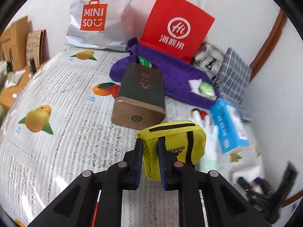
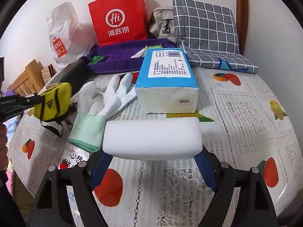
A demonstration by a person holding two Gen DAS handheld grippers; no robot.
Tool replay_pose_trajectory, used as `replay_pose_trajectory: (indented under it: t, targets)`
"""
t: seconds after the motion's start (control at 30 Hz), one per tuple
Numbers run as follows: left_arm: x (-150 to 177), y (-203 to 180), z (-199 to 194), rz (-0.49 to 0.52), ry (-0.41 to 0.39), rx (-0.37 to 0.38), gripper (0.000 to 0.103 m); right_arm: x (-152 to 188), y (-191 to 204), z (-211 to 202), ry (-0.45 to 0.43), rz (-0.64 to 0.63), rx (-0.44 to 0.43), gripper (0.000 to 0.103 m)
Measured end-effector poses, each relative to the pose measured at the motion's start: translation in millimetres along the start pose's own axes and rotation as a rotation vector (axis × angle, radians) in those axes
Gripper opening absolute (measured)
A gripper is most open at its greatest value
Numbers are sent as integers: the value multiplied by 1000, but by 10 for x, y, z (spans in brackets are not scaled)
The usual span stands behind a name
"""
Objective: Organize soft objects
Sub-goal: 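Lift the yellow pouch with the left gripper while the right lifts the white sponge, then carry the yellow pouch in the left gripper and sponge in the right over the purple towel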
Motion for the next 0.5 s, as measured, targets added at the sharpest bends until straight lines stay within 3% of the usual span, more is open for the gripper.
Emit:
replay_pose_trajectory:
  t: [0.5]
  targets:
    - [-176, -117, -263, 17, -44, -22, 15, -154, -23, -219, -23, 3, 16, 82]
Point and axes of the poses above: each gripper's, at about its wrist camera, not at the fingertips, and z roughly the way its jaws point, y to its left, x to its underside, the point moved 6 cm from there along z, roughly the way its jaws point, and after that the axes turned 3 degrees about -x, right-handed, at the moved point
